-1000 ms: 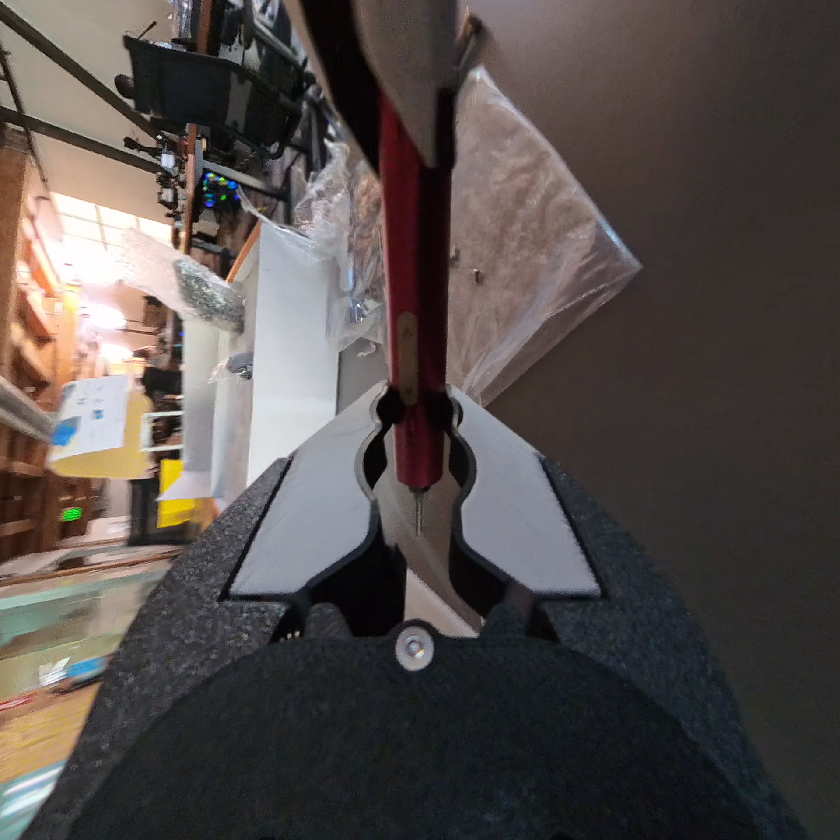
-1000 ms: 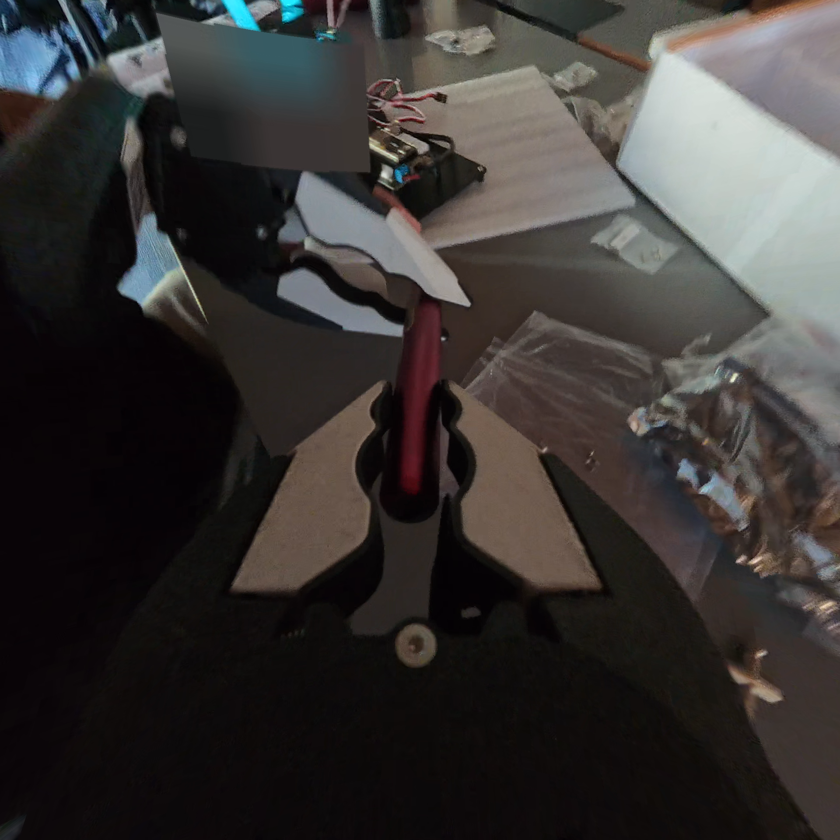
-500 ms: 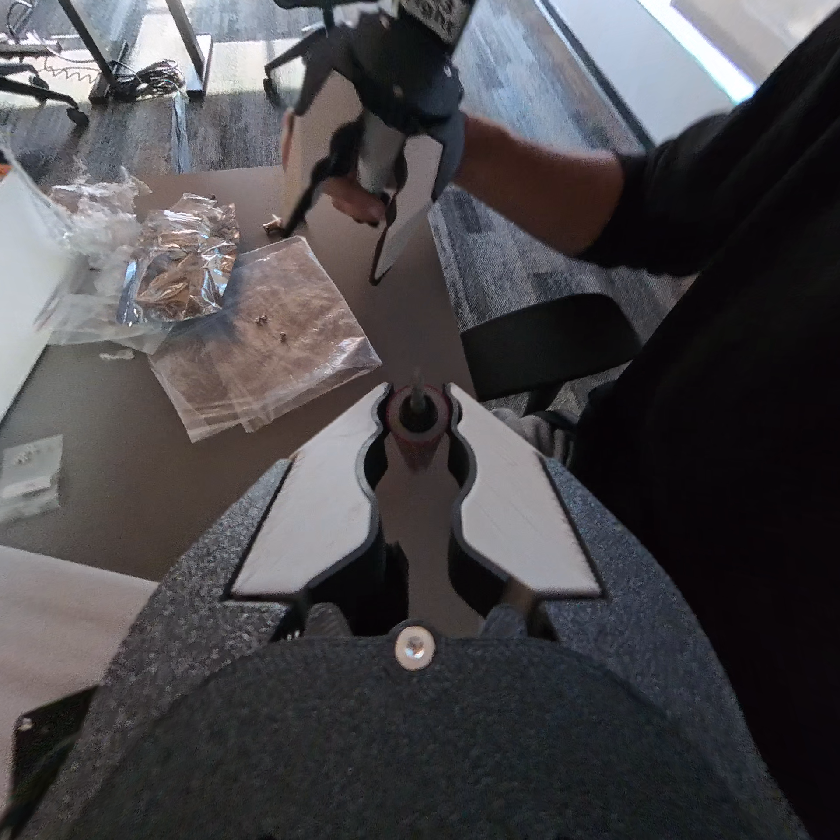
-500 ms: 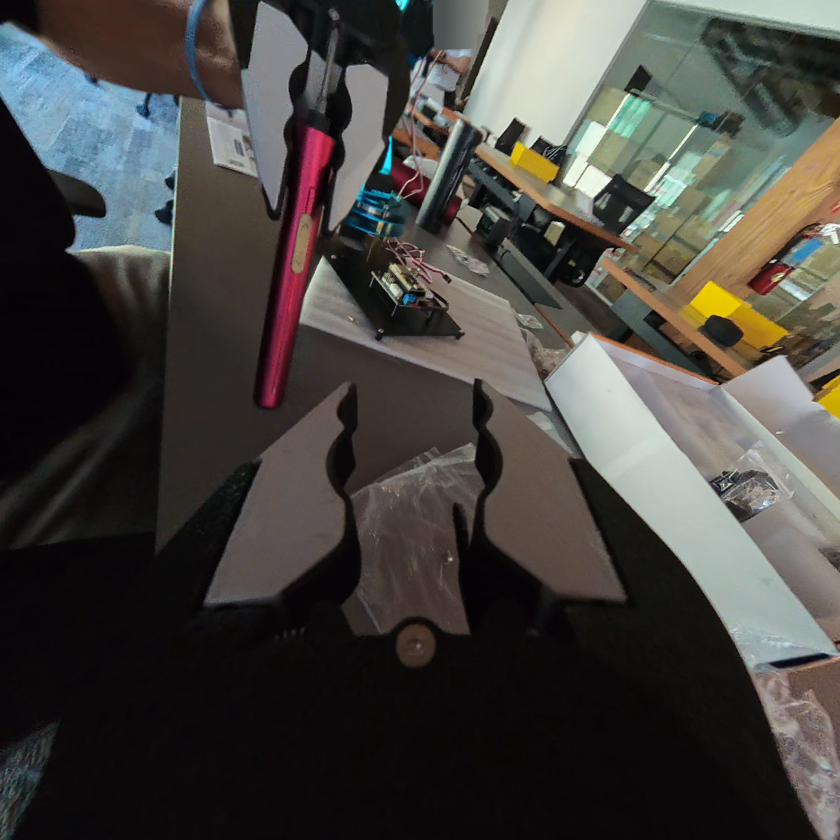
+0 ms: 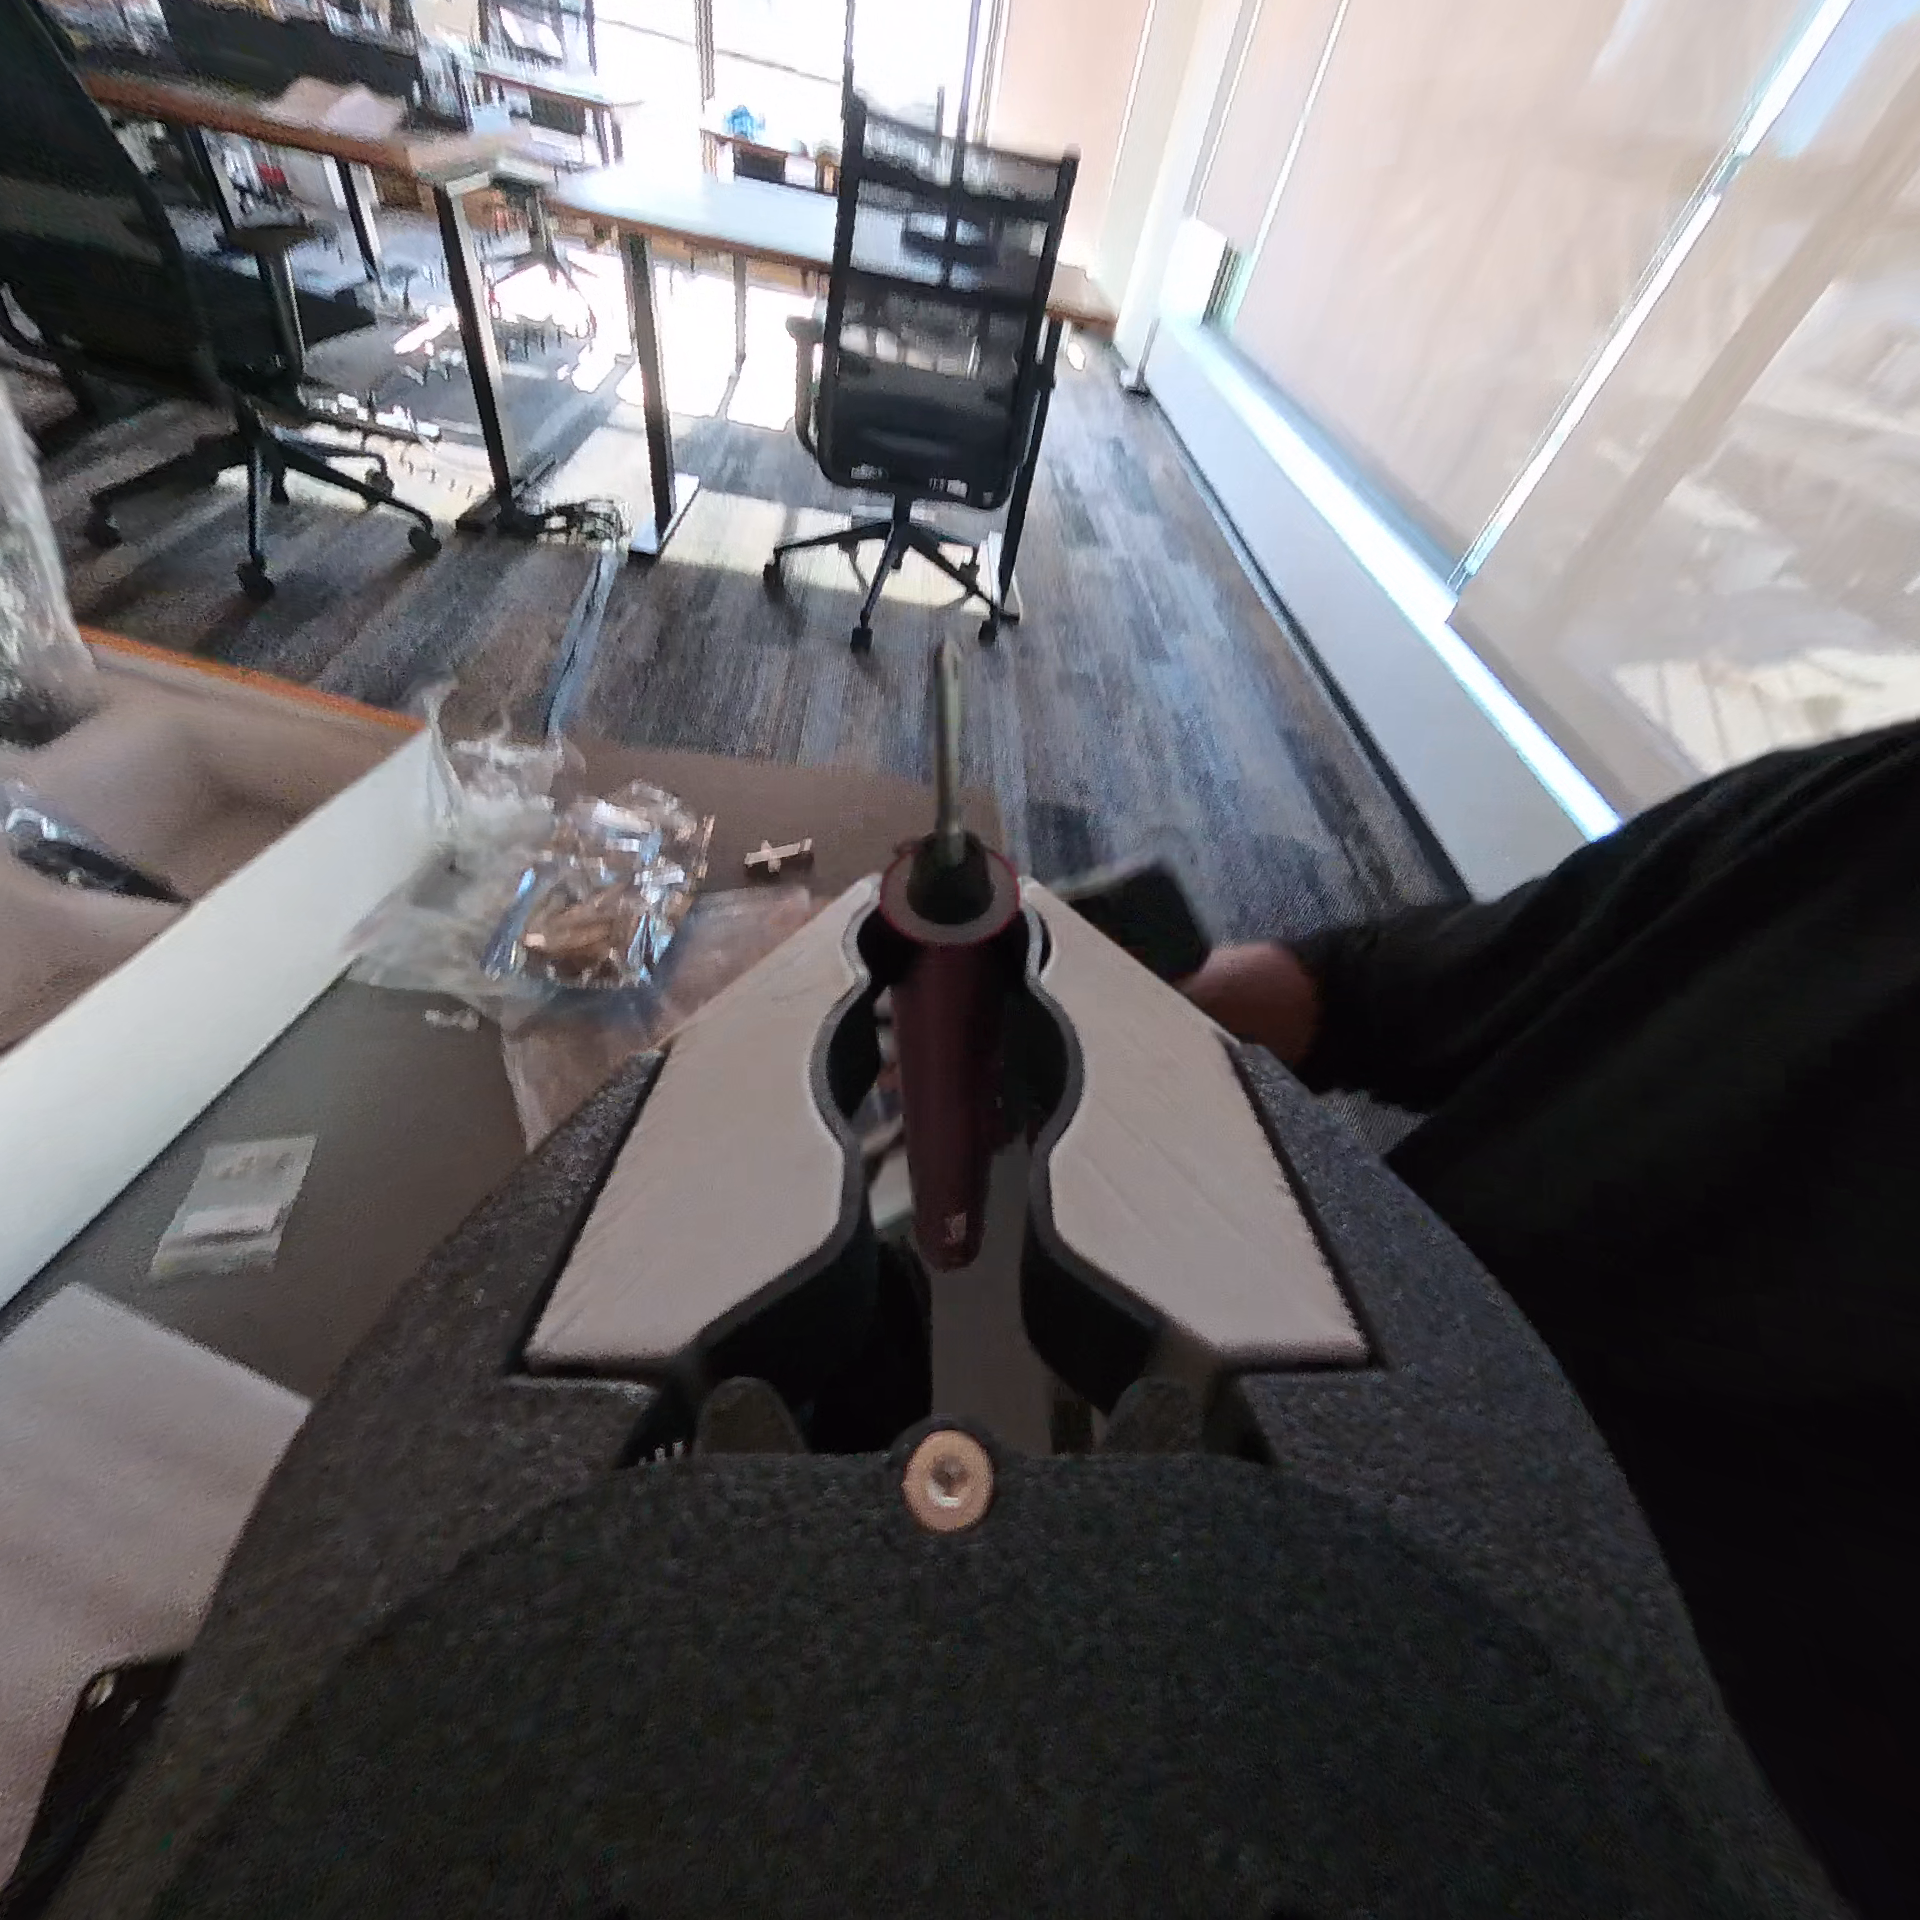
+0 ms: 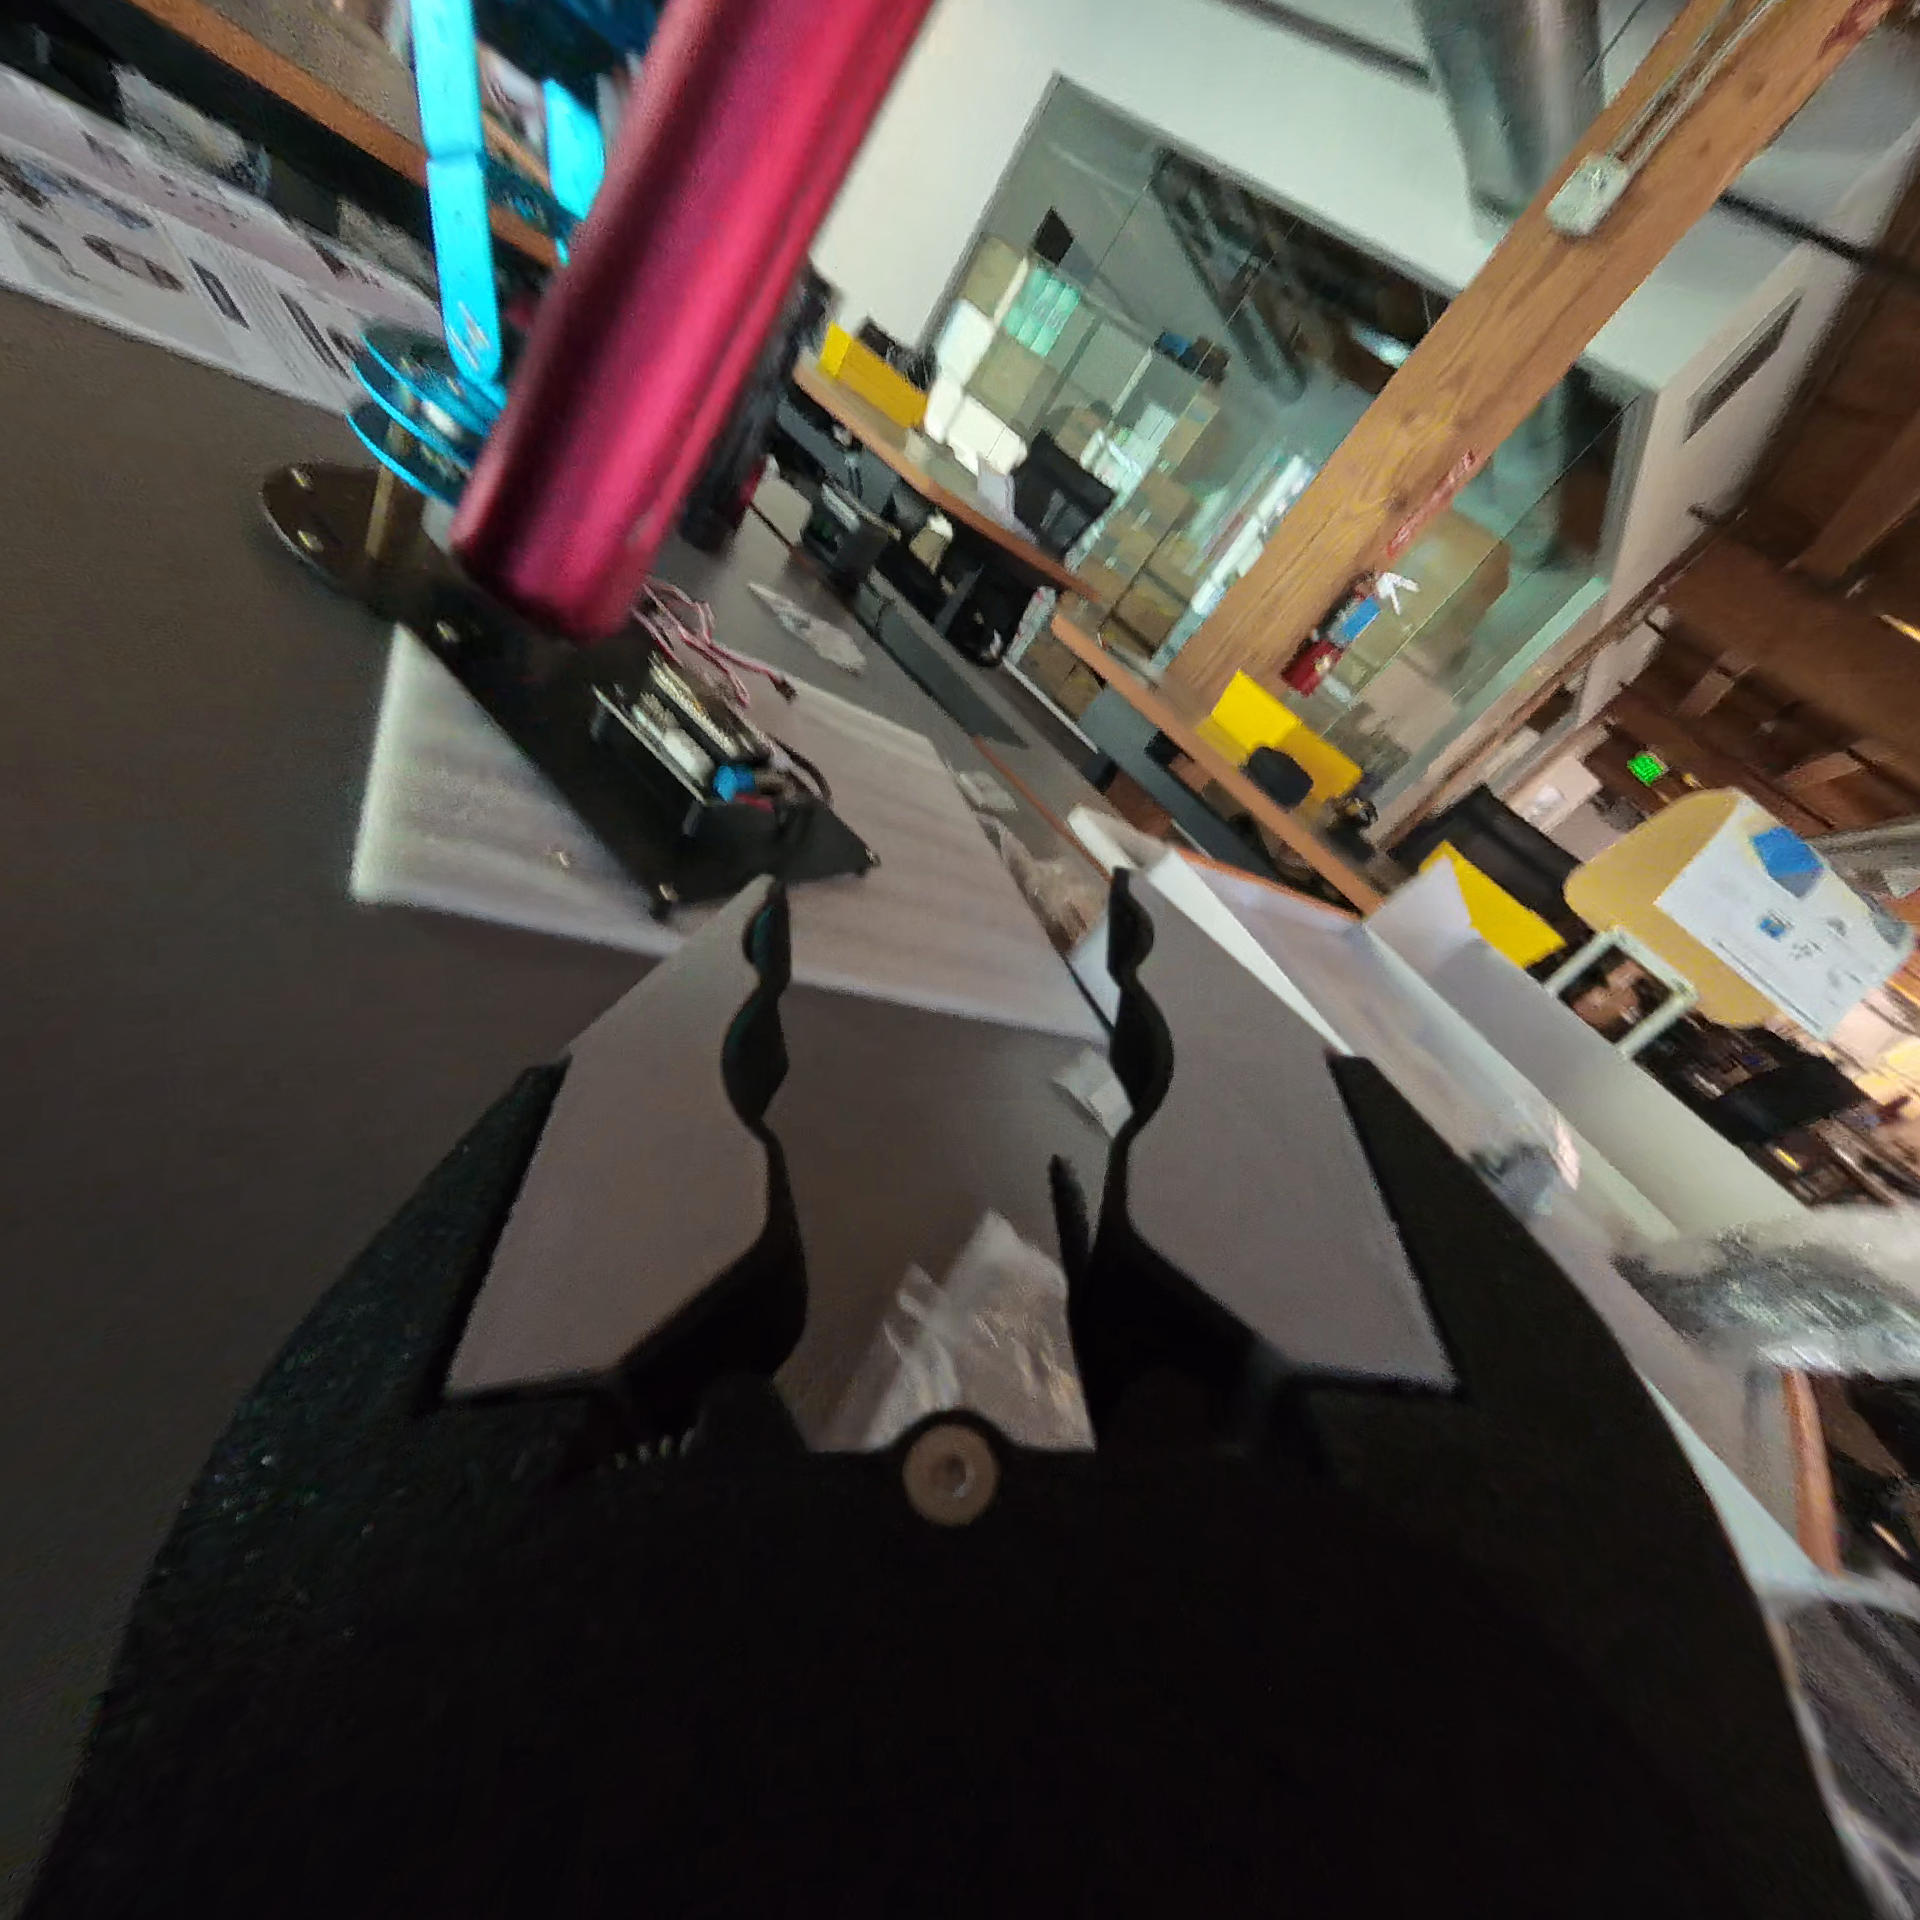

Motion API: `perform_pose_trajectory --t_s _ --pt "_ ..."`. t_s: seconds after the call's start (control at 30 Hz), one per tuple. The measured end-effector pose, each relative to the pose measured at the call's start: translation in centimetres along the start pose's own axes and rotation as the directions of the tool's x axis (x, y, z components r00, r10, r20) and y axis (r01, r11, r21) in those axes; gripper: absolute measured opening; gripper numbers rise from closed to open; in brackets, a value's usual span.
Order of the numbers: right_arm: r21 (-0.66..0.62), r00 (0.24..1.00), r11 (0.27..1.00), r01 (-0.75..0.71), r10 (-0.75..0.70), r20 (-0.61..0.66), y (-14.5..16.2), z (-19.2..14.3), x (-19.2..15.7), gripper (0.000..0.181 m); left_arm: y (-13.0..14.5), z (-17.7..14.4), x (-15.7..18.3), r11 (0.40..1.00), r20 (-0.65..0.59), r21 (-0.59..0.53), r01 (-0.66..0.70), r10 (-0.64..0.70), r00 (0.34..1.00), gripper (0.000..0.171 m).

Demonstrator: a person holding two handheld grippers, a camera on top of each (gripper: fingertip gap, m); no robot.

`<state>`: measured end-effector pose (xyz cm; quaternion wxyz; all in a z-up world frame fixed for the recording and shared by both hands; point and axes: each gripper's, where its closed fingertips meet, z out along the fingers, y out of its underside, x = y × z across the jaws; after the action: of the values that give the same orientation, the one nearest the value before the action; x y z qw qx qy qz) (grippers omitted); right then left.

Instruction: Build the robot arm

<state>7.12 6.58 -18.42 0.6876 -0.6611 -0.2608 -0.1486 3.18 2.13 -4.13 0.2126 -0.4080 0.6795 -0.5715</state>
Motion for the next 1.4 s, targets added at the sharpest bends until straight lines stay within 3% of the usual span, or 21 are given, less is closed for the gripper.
perform_pose_trajectory --t_s 0.13,0.23,0.33,0.4,0.47,0.53,0.7,0.83,1.0,1.07,1.1,1.17,1.3,1.4 --pt "0.199 0.999 0.980 -0.002 0.010 -0.039 -4.6 1.6 -0.7 0.070 -6.0 -0.2 2.6 0.983 -0.117 0.159 0.097 -0.079 0.990 0.019" --pt "0.414 0.987 0.907 0.080 -0.015 -0.158 -10.9 0.5 1.0 0.068 -8.9 -0.2 4.3 0.944 -0.223 0.264 0.197 -0.139 0.965 0.019" --pt "0.546 0.954 0.826 0.140 0.034 -0.297 -17.2 -2.2 4.5 0.064 -9.8 -0.4 4.5 0.909 -0.251 0.335 0.248 -0.168 0.953 0.019" --pt "0.603 0.941 0.782 0.156 0.067 -0.330 -19.9 -4.3 6.0 0.062 -9.7 -0.8 4.3 0.885 -0.258 0.377 0.273 -0.183 0.949 0.018" --pt "0.598 0.932 0.768 0.232 0.001 -0.363 -21.4 -5.3 5.9 0.046 -8.9 -1.1 4.6 0.869 -0.296 0.386 0.310 -0.201 0.934 0.019" --pt "0.546 0.907 0.778 0.310 -0.071 -0.414 -21.7 -5.6 5.8 0.037 -7.8 -1.3 4.9 0.860 -0.319 0.389 0.329 -0.209 0.924 0.019" --pt "0.458 0.928 0.839 0.296 -0.138 -0.346 -20.6 -4.7 4.3 0.030 -4.7 -1.2 5.9 0.871 -0.337 0.384 0.308 -0.178 0.925 0.019" --pt "0.424 0.913 0.850 0.314 -0.148 -0.380 -19.8 -5.2 3.7 0.017 -3.9 -2.0 5.3 0.830 -0.341 0.448 0.331 -0.184 0.922 0.019" --pt "0.345 0.957 0.917 0.202 -0.110 -0.269 -16.3 -2.8 0.7 0.044 -3.0 -3.3 2.2 0.701 -0.371 0.552 0.452 -0.279 0.886 0.016" --pt "0.351 0.961 0.920 0.172 -0.078 -0.267 -15.5 -2.0 -0.3 0.056 -2.8 -3.0 0.8 0.679 -0.341 0.576 0.455 -0.306 0.889 0.016" --pt "0.359 0.954 0.917 0.175 -0.068 -0.292 -15.5 -2.0 -0.3 0.048 -3.0 -3.3 0.3 0.650 -0.356 0.594 0.474 -0.315 0.879 0.016" --pt "0.374 0.935 0.899 0.228 -0.095 -0.341 -15.9 -2.1 -0.2 0.050 -3.7 -4.0 -0.4 0.587 -0.404 0.618 0.523 -0.333 0.852 0.016" --pt "0.356 0.915 0.895 0.267 -0.121 -0.384 -14.9 -1.8 1.0 0.049 -5.6 -3.9 0.0 0.572 -0.438 0.612 0.546 -0.330 0.836 0.016" --pt "0.406 0.913 0.865 0.296 -0.131 -0.386 -15.5 -2.0 1.6 0.052 -8.5 -3.5 1.9 0.607 -0.451 0.594 0.527 -0.291 0.844 0.016"
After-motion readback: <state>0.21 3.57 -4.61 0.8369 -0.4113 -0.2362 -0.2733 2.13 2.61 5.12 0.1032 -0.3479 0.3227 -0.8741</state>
